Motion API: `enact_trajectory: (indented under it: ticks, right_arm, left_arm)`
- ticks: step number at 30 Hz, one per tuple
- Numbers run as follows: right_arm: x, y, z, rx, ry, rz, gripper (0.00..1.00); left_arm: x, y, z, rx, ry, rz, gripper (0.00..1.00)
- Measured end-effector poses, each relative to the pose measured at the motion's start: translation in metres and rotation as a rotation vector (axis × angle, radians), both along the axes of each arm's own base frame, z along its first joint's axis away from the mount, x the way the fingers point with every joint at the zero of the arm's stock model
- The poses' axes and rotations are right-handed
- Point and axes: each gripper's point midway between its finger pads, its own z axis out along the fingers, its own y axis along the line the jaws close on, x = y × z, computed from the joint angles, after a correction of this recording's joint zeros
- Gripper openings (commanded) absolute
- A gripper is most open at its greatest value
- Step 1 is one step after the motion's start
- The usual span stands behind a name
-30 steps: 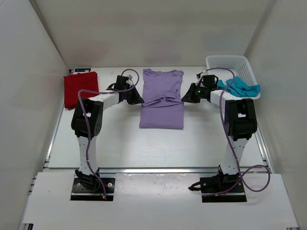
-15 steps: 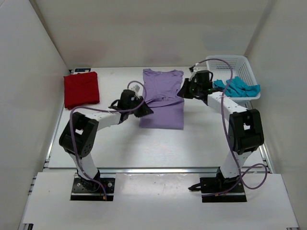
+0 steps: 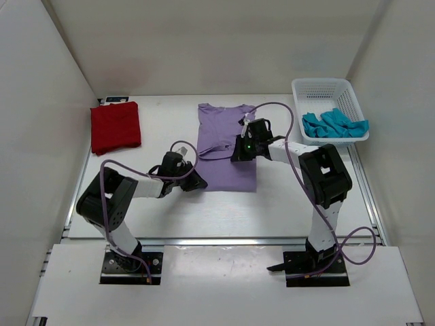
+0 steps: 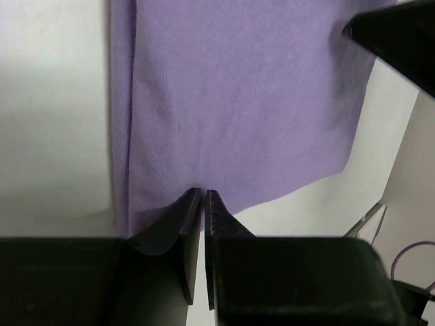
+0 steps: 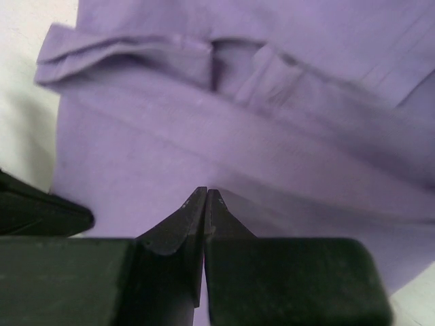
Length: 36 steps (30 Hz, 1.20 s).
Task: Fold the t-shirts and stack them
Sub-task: Fold the folded rectangular tshirt in 1/3 of the way
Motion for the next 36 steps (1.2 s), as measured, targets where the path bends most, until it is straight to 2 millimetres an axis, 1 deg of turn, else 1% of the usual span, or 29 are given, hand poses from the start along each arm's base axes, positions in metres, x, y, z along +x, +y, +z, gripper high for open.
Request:
enact_trajectory:
  ticks: [3, 5, 11, 14, 16, 19, 20, 22, 24, 25, 26, 28, 30, 32, 36]
  right_arm:
    - [0.0, 0.001, -0.003, 0.004, -0.001, 0.001, 0.0]
    - [0.002, 0.002, -0.004, 0.007, -0.005, 0.0, 0.0]
    - [0.01, 0.006, -0.019, 0.002, 0.016, -0.001, 0.0]
    - [0.007, 0.008, -0.017, 0.007, 0.013, 0.002, 0.0]
    - [-0.006, 0.009, -0.017, 0.014, 0.015, 0.007, 0.0]
    - [-0.035, 0.014, -0.019, 0.025, 0.032, 0.033, 0.0]
    - [-0.041, 0.018, -0.02, 0.027, 0.037, 0.043, 0.0]
    - [-0.041, 0.025, -0.021, 0.035, 0.04, 0.054, 0.0]
    - [-0.031, 0.033, -0.021, 0.054, 0.03, 0.06, 0.0]
    - [-0.022, 0.036, -0.021, 0.067, 0.028, 0.056, 0.0]
    - [-0.013, 0.036, -0.021, 0.075, 0.024, 0.048, 0.0]
    - [0.013, 0.033, -0.018, 0.083, -0.001, 0.018, 0.0]
    - [0.041, 0.025, -0.014, 0.085, -0.03, -0.024, 0.0]
    - [0.067, 0.012, -0.006, 0.086, -0.061, -0.072, 0.0]
    - [0.103, -0.012, 0.021, 0.081, -0.133, -0.147, 0.0]
  left_arm:
    - [-0.014, 0.008, 0.001, 0.005, 0.004, 0.001, 0.21]
    - [-0.021, 0.013, 0.002, 0.011, 0.008, 0.0, 0.21]
    - [-0.028, 0.021, 0.004, 0.007, 0.011, 0.01, 0.21]
    - [-0.029, 0.02, 0.004, 0.0, 0.014, 0.005, 0.2]
    - [-0.03, 0.019, 0.005, -0.006, 0.018, -0.002, 0.22]
    - [-0.032, 0.018, 0.006, -0.013, 0.019, -0.007, 0.22]
    - [-0.033, 0.018, 0.006, -0.015, 0.016, -0.007, 0.22]
    - [-0.035, 0.018, 0.006, -0.017, 0.019, -0.008, 0.22]
    - [-0.035, 0.019, 0.005, -0.017, 0.021, -0.009, 0.21]
    - [-0.036, 0.019, 0.005, -0.018, 0.022, -0.009, 0.21]
    - [-0.037, 0.019, 0.004, -0.018, 0.023, -0.009, 0.21]
    - [-0.039, 0.02, 0.002, -0.014, 0.031, -0.009, 0.21]
    - [-0.04, 0.021, 0.001, -0.01, 0.037, -0.009, 0.21]
    - [-0.04, 0.023, 0.0, -0.008, 0.039, -0.006, 0.21]
    - [-0.039, 0.026, -0.001, -0.005, 0.047, 0.005, 0.21]
